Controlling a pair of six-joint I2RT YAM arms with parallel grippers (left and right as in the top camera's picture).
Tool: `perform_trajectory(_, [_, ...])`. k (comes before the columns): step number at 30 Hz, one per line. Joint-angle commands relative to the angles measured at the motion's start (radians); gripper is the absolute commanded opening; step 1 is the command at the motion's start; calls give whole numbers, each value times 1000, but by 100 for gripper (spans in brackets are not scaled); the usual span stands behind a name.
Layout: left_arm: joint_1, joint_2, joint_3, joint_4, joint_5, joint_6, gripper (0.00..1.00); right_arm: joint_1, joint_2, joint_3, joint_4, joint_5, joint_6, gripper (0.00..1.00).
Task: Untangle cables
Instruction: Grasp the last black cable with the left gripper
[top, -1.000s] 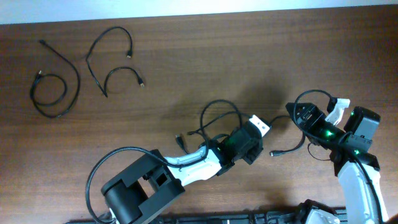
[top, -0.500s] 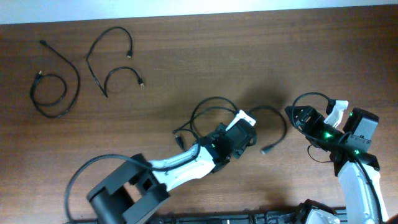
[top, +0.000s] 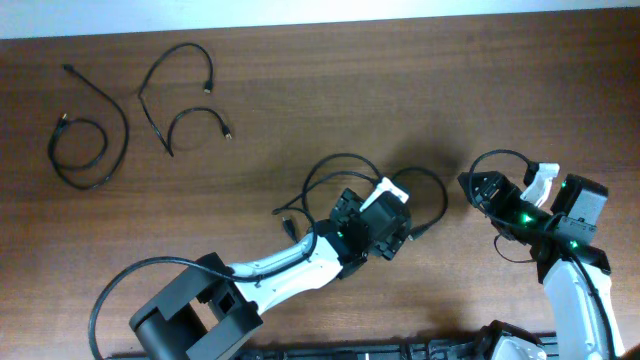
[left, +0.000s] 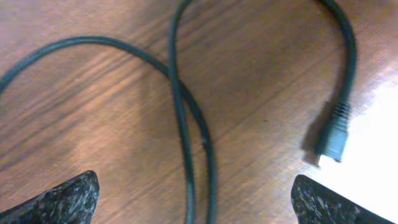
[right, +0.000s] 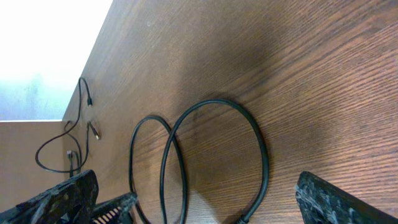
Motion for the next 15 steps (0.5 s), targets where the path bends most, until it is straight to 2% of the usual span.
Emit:
perform_trajectory(1, [5,-14,4,-9,47,-10,99,-4,-10,7,0,9,-21,100])
perform_trajectory(2, [5,-14,4,-8,47,-10,99,-4,-10,7,0,9,-21,100])
perform_trajectory(5, [5,-3,4,-3,47,-23,84,-4,-10,7,-1,9,-21,100])
perform_trajectory(7, [5,11,4,-2,44,-50,84,-4,-10,7,-1,9,-21,100])
perform_trajectory(8, [5,19,4,0,44,-60,88,-4,-10,7,-1,10,-21,100])
perform_trajectory(9, [5,28,4,7,44,-71,99,-4,-10,7,-1,10,-23,100])
perform_trajectory(13, [4,50,4,35,45,-71,99,-4,-10,7,-8,10,-43,99])
perform_trajectory(14, [4,54,4,41,45,-71,93,-4,-10,7,-13,10,-43,99])
perform_trajectory(15, [4,65,4,48,44,-71,73,-4,-10,7,-17,14,-43,99])
